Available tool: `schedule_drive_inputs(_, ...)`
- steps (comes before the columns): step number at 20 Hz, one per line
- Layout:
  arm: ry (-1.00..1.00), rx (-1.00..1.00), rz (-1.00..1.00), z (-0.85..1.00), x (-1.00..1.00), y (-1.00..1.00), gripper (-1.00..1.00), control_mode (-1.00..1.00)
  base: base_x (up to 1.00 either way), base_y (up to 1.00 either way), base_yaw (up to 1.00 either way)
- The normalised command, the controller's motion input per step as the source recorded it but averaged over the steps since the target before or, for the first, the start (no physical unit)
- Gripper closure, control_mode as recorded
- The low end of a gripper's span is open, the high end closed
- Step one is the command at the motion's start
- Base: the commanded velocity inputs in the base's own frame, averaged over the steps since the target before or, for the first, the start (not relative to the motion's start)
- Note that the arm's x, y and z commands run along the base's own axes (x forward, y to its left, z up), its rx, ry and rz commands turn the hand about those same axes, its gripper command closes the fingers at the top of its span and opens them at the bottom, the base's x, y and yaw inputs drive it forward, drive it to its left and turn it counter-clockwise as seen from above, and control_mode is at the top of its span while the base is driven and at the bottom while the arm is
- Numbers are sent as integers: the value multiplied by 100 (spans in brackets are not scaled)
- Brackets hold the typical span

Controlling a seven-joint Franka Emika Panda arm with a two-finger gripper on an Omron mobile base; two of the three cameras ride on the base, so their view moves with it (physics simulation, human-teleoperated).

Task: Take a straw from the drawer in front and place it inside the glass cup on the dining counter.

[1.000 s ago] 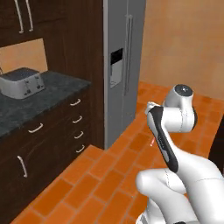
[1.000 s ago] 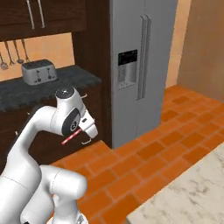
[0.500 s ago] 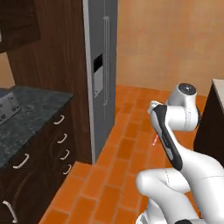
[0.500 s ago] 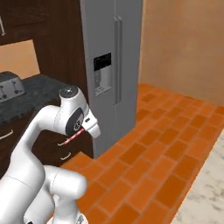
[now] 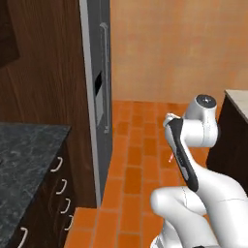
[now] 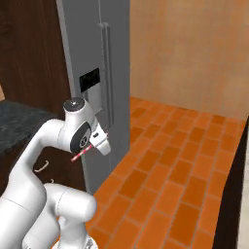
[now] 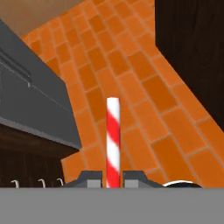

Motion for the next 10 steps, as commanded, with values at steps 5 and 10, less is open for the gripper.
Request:
schedule_drive_inputs(5, 0, 0, 0, 0, 0, 0, 100, 100, 100, 0, -28)
schedule_drive_inputs(10, 0, 0, 0, 0, 0, 0, 100, 100, 100, 0, -23)
